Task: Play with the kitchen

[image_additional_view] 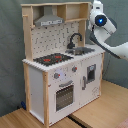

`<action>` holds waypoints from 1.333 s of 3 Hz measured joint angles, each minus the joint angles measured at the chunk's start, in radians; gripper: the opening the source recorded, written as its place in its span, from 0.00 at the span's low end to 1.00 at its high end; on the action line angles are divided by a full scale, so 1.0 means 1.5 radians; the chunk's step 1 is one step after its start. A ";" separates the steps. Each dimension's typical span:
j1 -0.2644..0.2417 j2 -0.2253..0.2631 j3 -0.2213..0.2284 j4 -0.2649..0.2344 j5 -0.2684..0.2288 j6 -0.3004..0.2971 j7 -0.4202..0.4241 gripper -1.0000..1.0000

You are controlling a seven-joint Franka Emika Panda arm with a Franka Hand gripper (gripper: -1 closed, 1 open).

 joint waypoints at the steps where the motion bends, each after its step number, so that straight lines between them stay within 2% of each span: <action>1: 0.000 0.000 0.000 0.000 0.000 0.001 0.000 1.00; 2: 0.000 0.000 0.002 0.000 0.002 0.007 0.000 1.00; 3: 0.021 0.000 0.035 0.007 0.013 0.063 -0.003 1.00; 4: 0.055 -0.001 0.048 0.032 0.012 0.066 -0.063 1.00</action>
